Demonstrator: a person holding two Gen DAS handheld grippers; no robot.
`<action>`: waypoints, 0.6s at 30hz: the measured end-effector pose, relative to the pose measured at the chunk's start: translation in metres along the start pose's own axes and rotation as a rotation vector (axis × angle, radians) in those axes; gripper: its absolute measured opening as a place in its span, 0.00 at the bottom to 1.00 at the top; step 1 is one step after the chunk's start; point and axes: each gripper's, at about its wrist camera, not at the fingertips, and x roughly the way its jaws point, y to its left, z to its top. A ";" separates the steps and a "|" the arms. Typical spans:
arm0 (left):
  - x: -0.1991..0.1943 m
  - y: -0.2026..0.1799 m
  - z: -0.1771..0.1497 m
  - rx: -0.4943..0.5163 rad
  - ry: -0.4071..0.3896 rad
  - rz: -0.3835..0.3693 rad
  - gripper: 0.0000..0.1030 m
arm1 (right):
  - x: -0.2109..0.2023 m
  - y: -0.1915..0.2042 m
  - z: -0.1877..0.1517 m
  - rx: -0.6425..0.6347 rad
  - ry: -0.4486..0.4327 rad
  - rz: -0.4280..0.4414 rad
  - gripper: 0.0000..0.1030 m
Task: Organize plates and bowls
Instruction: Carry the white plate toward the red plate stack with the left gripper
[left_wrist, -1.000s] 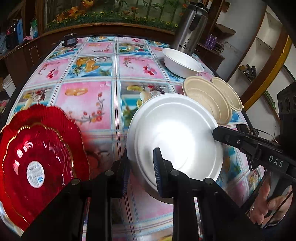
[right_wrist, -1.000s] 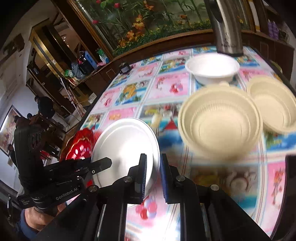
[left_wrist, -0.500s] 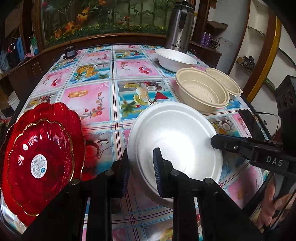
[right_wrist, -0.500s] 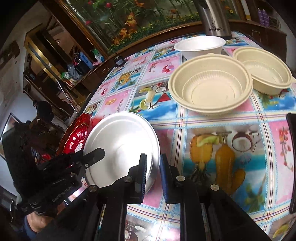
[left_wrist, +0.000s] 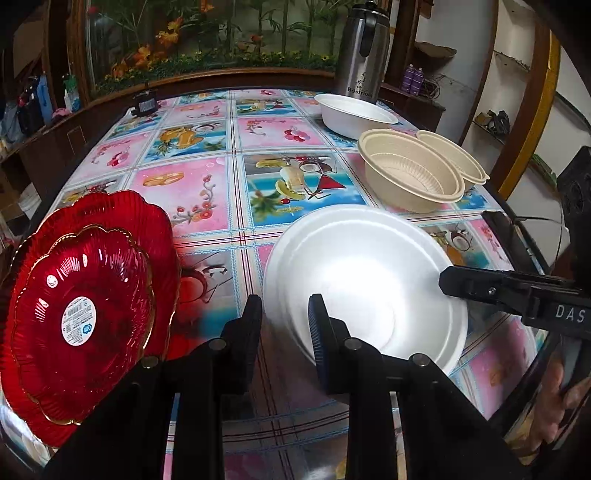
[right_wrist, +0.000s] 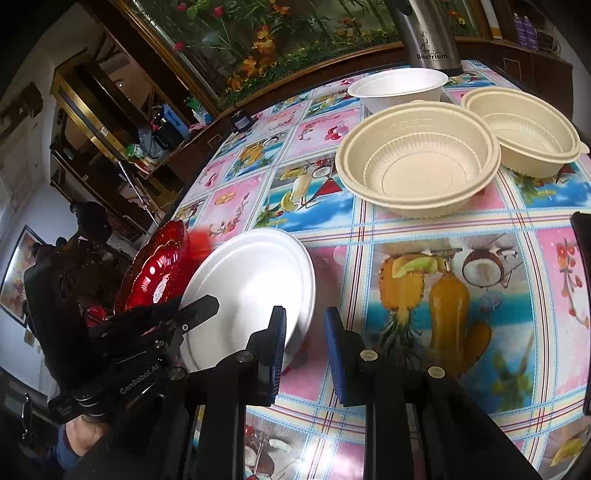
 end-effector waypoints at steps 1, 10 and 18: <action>-0.001 0.000 -0.002 0.003 -0.012 0.005 0.26 | 0.000 0.000 -0.001 0.002 -0.001 0.005 0.23; -0.003 -0.014 -0.010 0.096 -0.066 0.070 0.28 | -0.001 0.013 -0.010 -0.045 -0.054 -0.016 0.09; 0.001 -0.014 -0.010 0.098 -0.044 0.064 0.28 | 0.003 0.007 -0.016 -0.029 -0.073 0.033 0.09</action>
